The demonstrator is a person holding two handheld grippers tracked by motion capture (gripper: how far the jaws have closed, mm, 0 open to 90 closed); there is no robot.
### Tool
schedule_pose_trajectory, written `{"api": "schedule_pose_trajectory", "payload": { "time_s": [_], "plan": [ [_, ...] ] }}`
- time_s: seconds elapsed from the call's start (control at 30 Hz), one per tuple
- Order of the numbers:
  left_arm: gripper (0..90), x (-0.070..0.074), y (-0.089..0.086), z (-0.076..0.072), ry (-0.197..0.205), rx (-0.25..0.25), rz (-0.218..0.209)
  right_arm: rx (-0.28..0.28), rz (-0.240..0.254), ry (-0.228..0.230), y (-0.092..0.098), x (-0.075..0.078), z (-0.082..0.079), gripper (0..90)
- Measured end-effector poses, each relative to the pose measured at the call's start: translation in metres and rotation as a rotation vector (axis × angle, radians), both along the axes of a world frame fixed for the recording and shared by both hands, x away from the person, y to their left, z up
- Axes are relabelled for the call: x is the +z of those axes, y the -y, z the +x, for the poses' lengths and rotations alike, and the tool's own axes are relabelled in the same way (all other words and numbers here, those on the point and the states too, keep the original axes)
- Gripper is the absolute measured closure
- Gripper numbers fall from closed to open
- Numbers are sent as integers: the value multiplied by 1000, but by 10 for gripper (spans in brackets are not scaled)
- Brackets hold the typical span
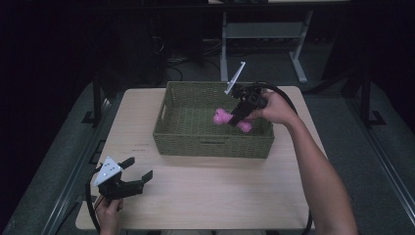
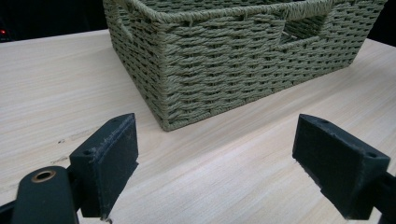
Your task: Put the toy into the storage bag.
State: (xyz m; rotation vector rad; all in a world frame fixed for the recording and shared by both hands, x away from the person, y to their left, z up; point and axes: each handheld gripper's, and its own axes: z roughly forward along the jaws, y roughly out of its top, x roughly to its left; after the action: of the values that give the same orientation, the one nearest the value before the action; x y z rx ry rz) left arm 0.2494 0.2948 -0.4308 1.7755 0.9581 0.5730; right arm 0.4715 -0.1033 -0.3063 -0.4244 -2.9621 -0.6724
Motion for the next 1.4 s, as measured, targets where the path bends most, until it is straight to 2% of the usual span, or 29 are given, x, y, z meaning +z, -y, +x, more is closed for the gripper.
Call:
{"api": "schedule_pose_trajectory", "payload": {
  "time_s": [0.8, 1.23, 1.4],
  "plan": [
    [138, 0, 0, 0, 1, -3, 3, -45, -26, -58, 0, -32, 20, 580],
    [139, 0, 1, 0, 2, -4, 3, -61, -10, -86, 3, -47, 22, 579],
    [139, 0, 1, 0, 1, -4, 2, -62, -19, -88, 2, -50, 22, 579]
  ]
}}
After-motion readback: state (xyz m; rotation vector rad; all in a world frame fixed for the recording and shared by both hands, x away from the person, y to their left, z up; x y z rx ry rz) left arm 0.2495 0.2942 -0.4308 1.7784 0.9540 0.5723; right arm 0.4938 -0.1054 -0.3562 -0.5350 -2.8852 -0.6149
